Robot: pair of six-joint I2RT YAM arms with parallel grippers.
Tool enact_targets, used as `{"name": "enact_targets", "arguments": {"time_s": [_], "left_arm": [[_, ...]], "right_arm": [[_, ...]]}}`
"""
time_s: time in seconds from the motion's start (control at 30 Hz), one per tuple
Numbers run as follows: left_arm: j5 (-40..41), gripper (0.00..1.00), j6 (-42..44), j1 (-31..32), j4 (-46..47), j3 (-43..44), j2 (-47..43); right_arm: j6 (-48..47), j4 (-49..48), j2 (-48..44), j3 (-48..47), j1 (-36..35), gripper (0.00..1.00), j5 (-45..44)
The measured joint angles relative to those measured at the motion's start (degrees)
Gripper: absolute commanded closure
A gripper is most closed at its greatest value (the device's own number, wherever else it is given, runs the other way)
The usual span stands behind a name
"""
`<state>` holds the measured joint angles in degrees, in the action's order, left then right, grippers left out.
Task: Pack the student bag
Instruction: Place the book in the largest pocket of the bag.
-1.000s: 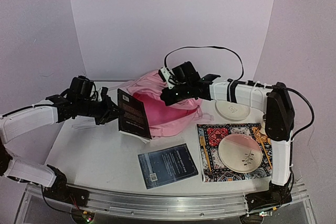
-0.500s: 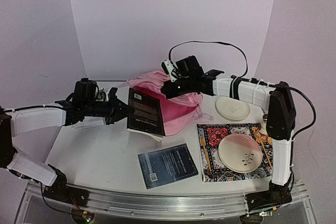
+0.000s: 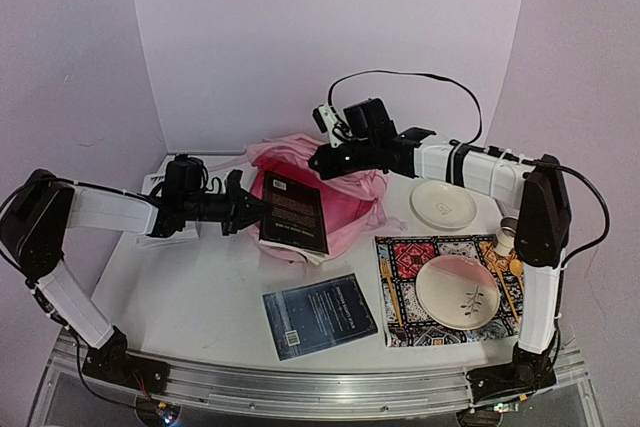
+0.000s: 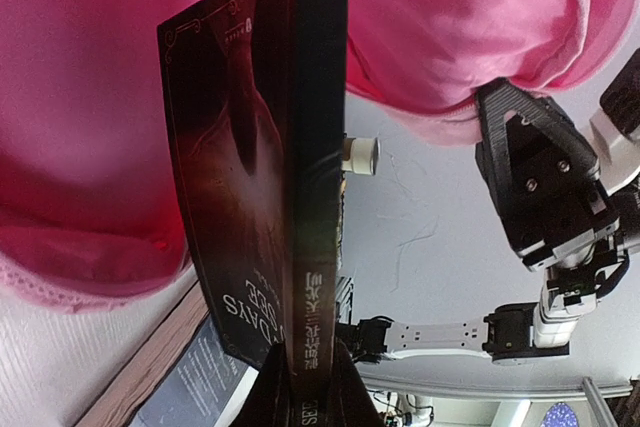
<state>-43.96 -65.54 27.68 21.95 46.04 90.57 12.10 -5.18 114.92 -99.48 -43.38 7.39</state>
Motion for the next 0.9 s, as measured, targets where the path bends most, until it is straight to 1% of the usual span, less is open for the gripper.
{"name": "enact_targets", "arguments": {"time_s": [0.2,0.33,0.63,0.9], "left_arm": [[-1.7,1.0,-3.2,-0.6,8.8,4.1,7.1],[-2.7,1.0,-4.1,-1.2,11.8,7.6,12.2],[-4.5,1.0,-4.8,-3.2,14.0,12.2,20.5],[-7.6,1.0,-4.9,-4.0,14.7,21.5,28.6]], "right_arm": [[0.0,0.0,-0.1,0.6,0.0,1.0,1.1],[0.0,-0.2,-0.2,0.6,0.0,1.0,2.0],[0.0,-0.4,-0.3,0.6,0.0,1.0,2.9],[0.0,-0.5,-0.3,0.7,0.0,1.0,3.8]]}}
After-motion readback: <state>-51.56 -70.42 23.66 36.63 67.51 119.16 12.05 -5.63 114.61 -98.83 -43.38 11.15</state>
